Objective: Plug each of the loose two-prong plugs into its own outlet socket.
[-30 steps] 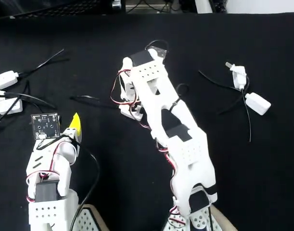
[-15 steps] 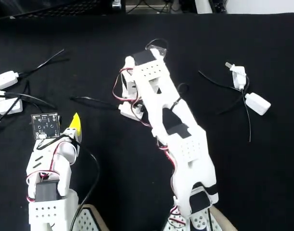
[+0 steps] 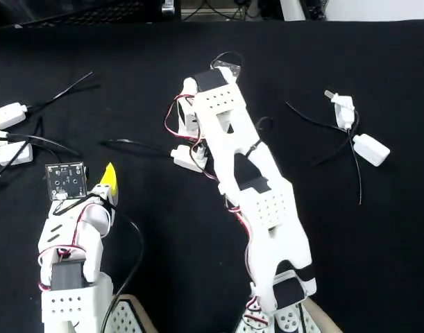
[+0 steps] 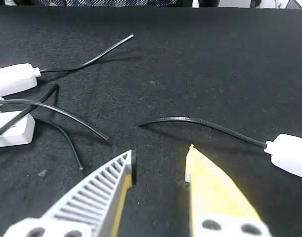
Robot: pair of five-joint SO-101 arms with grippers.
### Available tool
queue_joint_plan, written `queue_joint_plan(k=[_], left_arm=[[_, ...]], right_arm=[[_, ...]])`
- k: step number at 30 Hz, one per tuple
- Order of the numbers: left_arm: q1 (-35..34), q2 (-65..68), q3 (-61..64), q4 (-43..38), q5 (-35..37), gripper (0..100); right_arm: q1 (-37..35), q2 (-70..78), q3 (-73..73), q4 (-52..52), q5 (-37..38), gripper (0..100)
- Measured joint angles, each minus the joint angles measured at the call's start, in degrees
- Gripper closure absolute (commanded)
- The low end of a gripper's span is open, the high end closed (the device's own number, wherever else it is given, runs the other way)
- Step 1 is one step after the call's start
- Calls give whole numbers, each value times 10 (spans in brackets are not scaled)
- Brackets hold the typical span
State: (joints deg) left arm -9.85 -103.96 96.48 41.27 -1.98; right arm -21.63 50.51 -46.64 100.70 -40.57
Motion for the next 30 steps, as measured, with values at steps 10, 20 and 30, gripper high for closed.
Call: queue_joint_plan(k=[10, 20, 30], left_arm=[[0, 0, 0, 0, 0, 816], [0, 0, 0, 0, 0, 816], [0, 0, 0, 0, 0, 816]], right_arm=[[-23, 19, -2, -2, 2, 985], [-25, 43, -8, -11, 2, 986], [-29, 46, -16, -11, 18, 858]])
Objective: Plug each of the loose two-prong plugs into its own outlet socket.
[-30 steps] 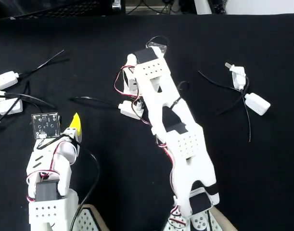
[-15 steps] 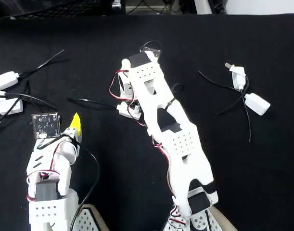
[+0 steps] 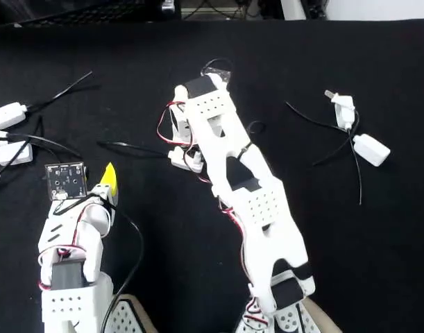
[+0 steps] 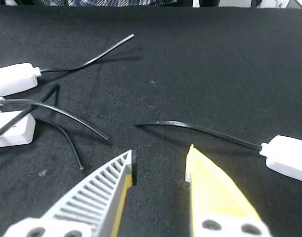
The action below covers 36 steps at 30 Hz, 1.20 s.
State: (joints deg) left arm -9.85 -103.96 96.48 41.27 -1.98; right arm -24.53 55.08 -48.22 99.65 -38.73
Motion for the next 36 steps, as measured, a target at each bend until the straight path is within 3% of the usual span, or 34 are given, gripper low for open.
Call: queue_joint_plan(k=[7, 20, 24, 32, 36], left_arm=[[0, 0, 0, 0, 0, 816], [0, 0, 0, 0, 0, 816], [0, 0, 0, 0, 0, 816], [0, 0, 0, 0, 0, 816], [0, 0, 0, 0, 0, 816]], right_arm=[[-12, 26, -73, 10, 25, 765], [-26, 43, -280, 9, 172, 762], [-26, 43, -303, 9, 273, 762], [-26, 49, -304, 9, 574, 762], [-26, 65, -302, 9, 681, 762]])
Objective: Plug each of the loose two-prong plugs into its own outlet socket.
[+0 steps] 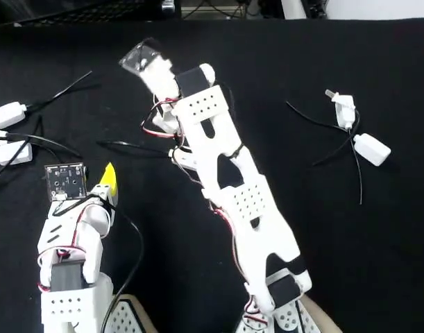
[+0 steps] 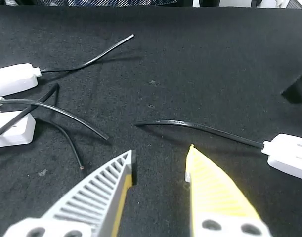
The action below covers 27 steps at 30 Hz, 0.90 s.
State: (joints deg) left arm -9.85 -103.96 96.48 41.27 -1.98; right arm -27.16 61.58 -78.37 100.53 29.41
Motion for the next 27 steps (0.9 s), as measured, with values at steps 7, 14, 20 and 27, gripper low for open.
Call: queue_joint_plan(k=[7, 14, 20, 27], left_arm=[[0, 0, 0, 0, 0, 816], [0, 0, 0, 0, 0, 816], [0, 0, 0, 0, 0, 816], [0, 0, 0, 0, 0, 816]], right_arm=[[-10, 25, 62, 0, 37, 762], [-47, 28, 108, 0, 38, 762], [-51, 33, 153, -1, 39, 765], [-48, 32, 157, -1, 39, 914]])
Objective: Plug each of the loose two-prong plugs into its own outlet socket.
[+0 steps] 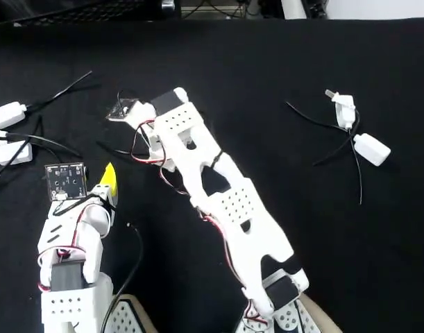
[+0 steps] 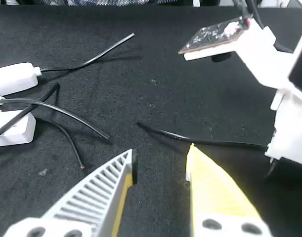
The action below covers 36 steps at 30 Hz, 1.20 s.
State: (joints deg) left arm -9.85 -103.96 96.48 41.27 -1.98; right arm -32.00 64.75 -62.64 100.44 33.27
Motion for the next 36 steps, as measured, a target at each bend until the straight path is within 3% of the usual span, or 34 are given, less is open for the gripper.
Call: queue_joint_plan(k=[2, 18, 36], left_arm=[[0, 0, 0, 0, 0, 816], [0, 0, 0, 0, 0, 816], [0, 0, 0, 0, 0, 816]], right_arm=[[6, -1, 0, -1, 0, 975], [24, 0, 6, -1, 16, 987], [42, 3, -91, -35, 18, 987]])
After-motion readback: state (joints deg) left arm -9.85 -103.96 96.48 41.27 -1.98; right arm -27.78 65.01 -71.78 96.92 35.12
